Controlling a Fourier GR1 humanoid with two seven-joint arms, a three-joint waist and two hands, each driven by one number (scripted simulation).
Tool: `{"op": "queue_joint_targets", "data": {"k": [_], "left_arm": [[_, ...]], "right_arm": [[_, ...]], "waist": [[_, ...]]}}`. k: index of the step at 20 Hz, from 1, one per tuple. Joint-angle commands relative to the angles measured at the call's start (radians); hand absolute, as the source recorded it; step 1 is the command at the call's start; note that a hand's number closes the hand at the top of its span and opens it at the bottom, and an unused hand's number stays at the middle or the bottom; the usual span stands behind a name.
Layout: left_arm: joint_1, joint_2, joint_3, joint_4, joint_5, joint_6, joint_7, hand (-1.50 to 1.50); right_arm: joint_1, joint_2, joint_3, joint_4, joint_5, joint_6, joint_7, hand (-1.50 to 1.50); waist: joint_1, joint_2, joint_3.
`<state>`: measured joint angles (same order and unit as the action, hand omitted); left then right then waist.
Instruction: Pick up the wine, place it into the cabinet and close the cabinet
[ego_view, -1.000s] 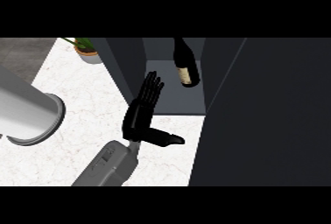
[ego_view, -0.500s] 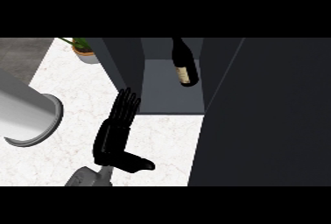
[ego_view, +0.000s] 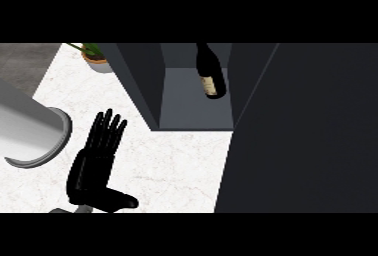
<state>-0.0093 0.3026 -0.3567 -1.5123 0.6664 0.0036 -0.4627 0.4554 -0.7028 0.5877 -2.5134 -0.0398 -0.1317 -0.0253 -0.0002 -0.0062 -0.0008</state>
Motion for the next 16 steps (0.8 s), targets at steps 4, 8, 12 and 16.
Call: {"op": "queue_joint_targets", "data": {"k": [4, 8, 12, 16], "left_arm": [[0.039, 0.089, 0.110, -0.048, 0.035, -0.035, 0.002, -1.50], [0.038, 0.150, 0.184, -0.034, 0.090, -0.114, 0.023, -1.50], [0.076, 0.180, 0.212, -0.037, 0.109, -0.159, 0.026, -1.50], [0.102, 0.206, 0.244, -0.035, 0.120, -0.195, 0.024, -1.50]], "right_arm": [[0.056, -0.078, 0.077, -0.221, -0.053, 0.098, 0.048, 1.50], [-0.023, 0.001, 0.146, -0.210, 0.007, 0.056, 0.110, 1.50], [-0.101, 0.042, 0.175, -0.216, 0.003, 0.037, 0.201, 1.50], [-0.162, 0.093, 0.230, -0.178, 0.035, 0.035, 0.221, 1.50]], "waist": [[-0.006, 0.000, 0.000], [-0.002, 0.003, -0.001], [0.008, 0.006, -0.002], [0.010, 0.005, -0.003]]}}
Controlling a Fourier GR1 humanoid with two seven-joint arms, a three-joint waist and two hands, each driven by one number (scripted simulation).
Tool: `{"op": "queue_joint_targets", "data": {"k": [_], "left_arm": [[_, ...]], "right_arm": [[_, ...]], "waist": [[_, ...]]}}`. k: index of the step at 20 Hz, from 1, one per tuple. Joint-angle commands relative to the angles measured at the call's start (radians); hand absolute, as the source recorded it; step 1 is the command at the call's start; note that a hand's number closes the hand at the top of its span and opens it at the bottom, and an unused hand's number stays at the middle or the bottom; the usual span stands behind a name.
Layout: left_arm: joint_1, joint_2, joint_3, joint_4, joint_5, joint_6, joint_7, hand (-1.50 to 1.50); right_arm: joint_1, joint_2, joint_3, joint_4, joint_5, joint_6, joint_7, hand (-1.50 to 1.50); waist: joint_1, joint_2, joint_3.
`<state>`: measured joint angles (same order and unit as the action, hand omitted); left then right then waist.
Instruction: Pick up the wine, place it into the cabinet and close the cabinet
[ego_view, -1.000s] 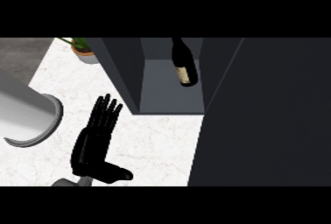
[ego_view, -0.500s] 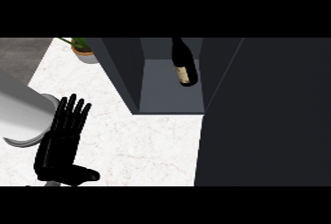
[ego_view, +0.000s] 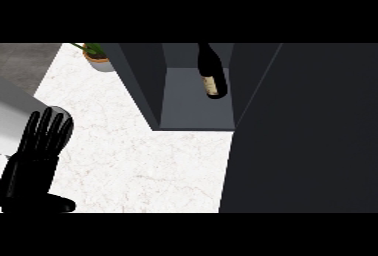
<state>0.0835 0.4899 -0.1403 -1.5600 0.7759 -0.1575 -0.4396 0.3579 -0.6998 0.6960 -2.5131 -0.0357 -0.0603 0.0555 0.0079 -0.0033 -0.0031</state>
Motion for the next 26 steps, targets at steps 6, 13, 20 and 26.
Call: {"op": "queue_joint_targets", "data": {"k": [6, 13, 20, 26], "left_arm": [[0.015, 0.033, 0.048, 0.019, 0.020, -0.064, 0.007, -1.50], [0.020, 0.084, 0.104, 0.027, 0.063, -0.122, 0.019, -1.50], [-0.007, 0.108, 0.117, 0.034, 0.089, -0.158, 0.052, -1.50], [-0.016, 0.107, 0.138, 0.053, 0.095, -0.159, 0.057, -1.50]], "right_arm": [[-0.143, 0.132, 0.136, -0.164, 0.004, -0.027, 0.191, 1.50], [-0.263, 0.214, 0.106, -0.074, -0.061, -0.011, 0.240, 1.50], [-0.452, 0.356, 0.087, 0.061, -0.078, -0.029, 0.348, 1.50], [-0.805, 0.618, 0.038, 0.282, -0.034, -0.123, 0.551, 1.50]], "waist": [[0.009, 0.003, -0.002], [0.046, 0.009, -0.005], [0.064, 0.009, -0.006], [0.046, 0.003, -0.004]]}}
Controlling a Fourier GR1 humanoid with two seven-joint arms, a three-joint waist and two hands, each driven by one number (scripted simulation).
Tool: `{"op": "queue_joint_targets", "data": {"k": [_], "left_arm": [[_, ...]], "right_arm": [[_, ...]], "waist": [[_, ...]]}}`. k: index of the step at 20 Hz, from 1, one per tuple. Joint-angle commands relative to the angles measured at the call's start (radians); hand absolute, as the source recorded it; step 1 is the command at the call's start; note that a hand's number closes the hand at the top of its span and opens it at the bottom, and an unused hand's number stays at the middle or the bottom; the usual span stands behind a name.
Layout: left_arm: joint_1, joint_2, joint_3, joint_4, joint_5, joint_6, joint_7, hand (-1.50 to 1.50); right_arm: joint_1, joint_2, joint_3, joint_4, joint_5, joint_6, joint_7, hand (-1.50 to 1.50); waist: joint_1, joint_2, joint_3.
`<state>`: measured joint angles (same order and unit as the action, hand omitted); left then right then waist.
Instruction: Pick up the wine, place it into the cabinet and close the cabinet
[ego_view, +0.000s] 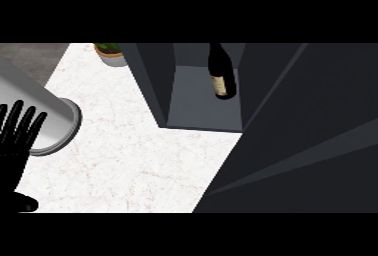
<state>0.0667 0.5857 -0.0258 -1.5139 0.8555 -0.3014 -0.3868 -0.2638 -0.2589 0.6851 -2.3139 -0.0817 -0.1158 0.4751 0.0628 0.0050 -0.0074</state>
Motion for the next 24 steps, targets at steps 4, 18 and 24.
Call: {"op": "queue_joint_targets", "data": {"k": [4, 18, 24], "left_arm": [[0.019, 0.016, 0.048, 0.036, 0.021, -0.043, -0.001, -1.50], [0.027, -0.031, 0.116, 0.106, -0.034, -0.105, -0.017, -1.50], [0.021, -0.025, 0.144, 0.118, -0.043, -0.143, 0.006, -1.50]], "right_arm": [[-0.448, 0.252, -0.065, 0.276, -0.050, -0.141, 0.187, 1.50], [-0.711, 0.259, -0.179, 0.754, -0.282, -0.220, -0.030, 1.50], [-0.679, 0.259, -0.285, 0.897, -0.297, -0.131, -0.109, 1.50]], "waist": [[-0.014, -0.003, 0.004], [-0.048, -0.004, 0.007], [-0.051, -0.003, 0.007]]}}
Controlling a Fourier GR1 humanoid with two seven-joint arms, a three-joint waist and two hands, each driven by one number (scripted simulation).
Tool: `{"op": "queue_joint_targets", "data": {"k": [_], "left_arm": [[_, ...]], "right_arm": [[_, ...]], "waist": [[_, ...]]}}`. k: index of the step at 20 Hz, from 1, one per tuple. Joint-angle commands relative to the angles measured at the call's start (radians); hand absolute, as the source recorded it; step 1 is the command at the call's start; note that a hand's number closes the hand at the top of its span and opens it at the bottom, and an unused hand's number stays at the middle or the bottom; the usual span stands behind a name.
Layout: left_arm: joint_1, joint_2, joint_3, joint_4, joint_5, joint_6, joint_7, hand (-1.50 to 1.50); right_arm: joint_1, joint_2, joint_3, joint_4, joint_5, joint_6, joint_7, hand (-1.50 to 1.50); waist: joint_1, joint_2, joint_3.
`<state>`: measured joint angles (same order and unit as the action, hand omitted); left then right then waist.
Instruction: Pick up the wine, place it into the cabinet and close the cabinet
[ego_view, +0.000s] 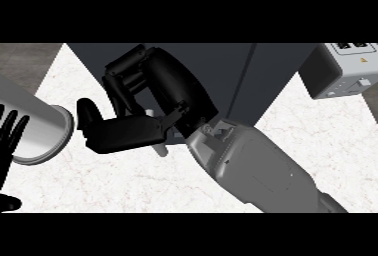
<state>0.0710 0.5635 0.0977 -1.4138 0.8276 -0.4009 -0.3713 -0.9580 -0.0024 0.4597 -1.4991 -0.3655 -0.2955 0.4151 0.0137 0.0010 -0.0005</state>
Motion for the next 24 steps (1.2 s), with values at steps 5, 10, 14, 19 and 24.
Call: {"op": "queue_joint_targets", "data": {"k": [5, 10, 14, 19, 24], "left_arm": [[-0.007, -0.044, 0.021, -0.044, -0.039, 0.032, 0.037, -1.50], [-0.001, -0.032, 0.065, 0.026, -0.025, -0.049, 0.025, -1.50], [-0.018, -0.035, 0.055, 0.034, -0.019, -0.070, 0.034, -1.50], [-0.006, -0.050, 0.046, 0.003, -0.050, -0.059, 0.020, -1.50], [-0.037, -0.043, 0.033, -0.022, -0.021, -0.045, 0.082, -1.50]], "right_arm": [[-0.035, 0.002, -0.080, 0.220, 0.023, 0.070, -0.125, 1.50], [0.052, -0.055, -0.139, 0.213, 0.039, 0.191, -0.163, 1.50], [-0.004, -0.061, -0.188, 0.390, 0.050, 0.250, -0.286, 1.50], [-0.025, -0.119, -0.239, 0.438, 0.036, 0.306, -0.312, 1.50], [-0.063, -0.086, -0.236, 0.461, 0.052, 0.283, -0.301, 1.50]], "waist": [[-0.001, 0.000, 0.000], [-0.009, 0.000, 0.000], [0.002, 0.007, 0.000], [0.010, 0.009, 0.000], [0.006, 0.006, 0.000]]}}
